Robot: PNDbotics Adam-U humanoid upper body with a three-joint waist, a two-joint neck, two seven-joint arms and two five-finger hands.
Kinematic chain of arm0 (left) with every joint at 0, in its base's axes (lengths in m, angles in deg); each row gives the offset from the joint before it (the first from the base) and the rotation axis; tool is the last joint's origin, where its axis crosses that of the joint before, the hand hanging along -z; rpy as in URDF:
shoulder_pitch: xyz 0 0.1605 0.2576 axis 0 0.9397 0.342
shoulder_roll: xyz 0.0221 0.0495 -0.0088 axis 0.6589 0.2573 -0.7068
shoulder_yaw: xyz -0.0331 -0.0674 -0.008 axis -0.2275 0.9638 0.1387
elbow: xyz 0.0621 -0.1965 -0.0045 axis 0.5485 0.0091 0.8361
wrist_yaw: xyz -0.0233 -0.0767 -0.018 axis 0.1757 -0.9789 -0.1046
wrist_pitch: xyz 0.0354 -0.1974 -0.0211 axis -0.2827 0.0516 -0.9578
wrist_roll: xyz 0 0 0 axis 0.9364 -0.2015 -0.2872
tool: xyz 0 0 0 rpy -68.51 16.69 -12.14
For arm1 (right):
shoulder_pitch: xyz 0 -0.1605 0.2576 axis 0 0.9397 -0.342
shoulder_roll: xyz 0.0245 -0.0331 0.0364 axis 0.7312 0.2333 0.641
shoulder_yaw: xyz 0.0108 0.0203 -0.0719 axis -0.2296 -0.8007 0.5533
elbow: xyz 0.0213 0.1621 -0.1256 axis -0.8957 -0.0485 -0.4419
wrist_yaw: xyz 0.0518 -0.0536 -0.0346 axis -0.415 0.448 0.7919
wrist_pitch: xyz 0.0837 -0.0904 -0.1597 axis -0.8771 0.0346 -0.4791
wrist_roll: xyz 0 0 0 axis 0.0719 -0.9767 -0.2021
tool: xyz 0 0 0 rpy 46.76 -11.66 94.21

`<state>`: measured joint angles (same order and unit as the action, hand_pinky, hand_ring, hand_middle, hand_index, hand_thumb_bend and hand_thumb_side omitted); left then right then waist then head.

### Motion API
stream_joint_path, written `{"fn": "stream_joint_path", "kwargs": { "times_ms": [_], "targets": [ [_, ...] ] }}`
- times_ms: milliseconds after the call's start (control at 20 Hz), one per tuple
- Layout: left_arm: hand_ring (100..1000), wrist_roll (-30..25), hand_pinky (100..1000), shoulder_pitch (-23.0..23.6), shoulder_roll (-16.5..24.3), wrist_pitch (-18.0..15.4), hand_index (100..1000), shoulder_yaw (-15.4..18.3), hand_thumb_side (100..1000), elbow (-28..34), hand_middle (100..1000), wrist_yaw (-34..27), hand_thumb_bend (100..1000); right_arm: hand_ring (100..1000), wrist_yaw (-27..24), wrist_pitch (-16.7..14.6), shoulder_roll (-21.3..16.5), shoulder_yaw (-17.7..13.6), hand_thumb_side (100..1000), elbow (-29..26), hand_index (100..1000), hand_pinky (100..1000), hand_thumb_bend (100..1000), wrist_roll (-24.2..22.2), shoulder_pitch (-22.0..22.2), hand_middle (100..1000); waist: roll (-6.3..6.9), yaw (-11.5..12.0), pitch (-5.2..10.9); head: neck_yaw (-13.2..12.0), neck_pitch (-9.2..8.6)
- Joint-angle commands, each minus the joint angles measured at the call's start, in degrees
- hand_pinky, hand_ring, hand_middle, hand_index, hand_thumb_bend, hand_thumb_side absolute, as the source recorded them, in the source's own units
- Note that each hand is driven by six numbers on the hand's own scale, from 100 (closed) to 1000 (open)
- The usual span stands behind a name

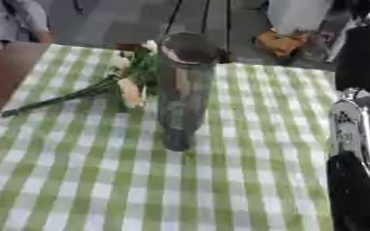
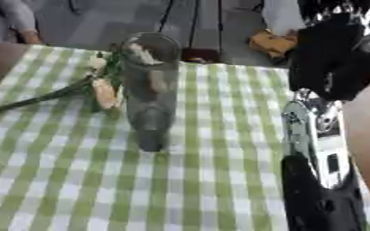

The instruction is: Arrange flowers into the vase.

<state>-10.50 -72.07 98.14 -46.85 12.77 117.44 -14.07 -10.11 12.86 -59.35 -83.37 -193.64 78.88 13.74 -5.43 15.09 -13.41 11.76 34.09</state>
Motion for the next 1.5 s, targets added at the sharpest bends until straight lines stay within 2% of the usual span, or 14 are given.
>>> {"fn": "stream_joint_path", "kwargs": {
  "times_ms": [50, 250, 350, 450, 500, 650, 850, 1000, 1300, 1500],
  "targets": [
    [898, 0.5, 584, -1.1, 0.9, 0.7, 931, 0.9, 920, 0.8, 903, 1.6, 100, 748, 0.0, -0.1, -1.1, -0.2, 998, -0.9, 772, 595, 100, 0.2, -0.5, 688, 0.42, -0.1, 0.9, 0.3, -0.51],
    [896, 1.7, 579, -2.3, 2.8, 2.9, 934, 1.7, 878, 0.8, 903, 5.9, 100, 748, 0.1, 0.0, -1.2, -0.1, 997, -0.9, 772, 595, 100, 0.2, -0.5, 688, 0.57, -0.1, 0.98, 0.6, -0.41],
    [894, 2.6, 573, -3.1, 4.3, 5.4, 937, 2.4, 840, 0.8, 901, 9.6, 100, 748, 0.1, 0.1, -1.3, -0.1, 997, -0.9, 772, 595, 100, 0.2, -0.4, 688, 0.68, 0.0, 1.05, 0.7, -0.36],
    [893, 3.4, 570, -4.1, 5.8, 9.2, 938, 3.2, 817, 0.8, 901, 14.8, 100, 748, 0.1, 0.1, -1.3, -0.1, 997, -0.9, 772, 595, 100, 0.2, -0.3, 688, 0.78, 0.0, 1.13, 0.9, -0.27],
    [892, 3.4, 561, -4.7, 6.9, 11.5, 946, 3.2, 772, 0.8, 901, 17.4, 100, 748, 0.1, 0.1, -1.4, -0.1, 997, -0.9, 773, 595, 100, 0.2, -0.2, 688, 0.87, 0.0, 1.21, 0.9, -0.18],
    [894, 0.9, 554, -6.7, 10.6, 19.1, 959, 2.2, 698, 0.8, 905, 23.7, 100, 748, 0.1, 0.2, -1.5, -0.1, 992, -0.9, 773, 595, 100, 0.3, 0.0, 688, 1.13, 0.0, 1.45, 0.9, -0.01],
    [904, -6.0, 550, -8.9, 14.8, 27.9, 982, 0.4, 599, 0.8, 920, 28.3, 100, 748, 0.1, 0.3, -1.5, 0.0, 989, -0.9, 773, 595, 100, 0.5, 0.4, 687, 1.67, -0.1, 1.75, 0.7, 0.24],
    [912, -14.1, 557, -10.4, 17.8, 32.9, 1000, -1.1, 576, 0.8, 934, 30.8, 100, 748, 0.0, 0.5, -1.4, 0.2, 989, -0.9, 773, 595, 100, 0.4, 0.6, 687, 1.96, -0.3, 2.03, 0.6, 0.43],
    [927, -27.8, 612, -14.1, 24.4, 39.8, 1000, -4.2, 547, 0.6, 962, 32.6, 100, 748, -0.1, 0.8, -1.3, 0.5, 985, -0.9, 772, 595, 100, 0.2, 1.1, 686, 2.62, -0.6, 2.44, 0.1, 0.77],
    [941, -35.1, 661, -17.0, 27.6, 42.6, 1000, -6.8, 547, -1.7, 974, 33.1, 100, 748, -0.3, 1.0, -1.2, 0.7, 985, -0.9, 772, 596, 100, 0.0, 1.2, 686, 2.76, -1.0, 2.62, 0.0, 0.88]
  ]
}}
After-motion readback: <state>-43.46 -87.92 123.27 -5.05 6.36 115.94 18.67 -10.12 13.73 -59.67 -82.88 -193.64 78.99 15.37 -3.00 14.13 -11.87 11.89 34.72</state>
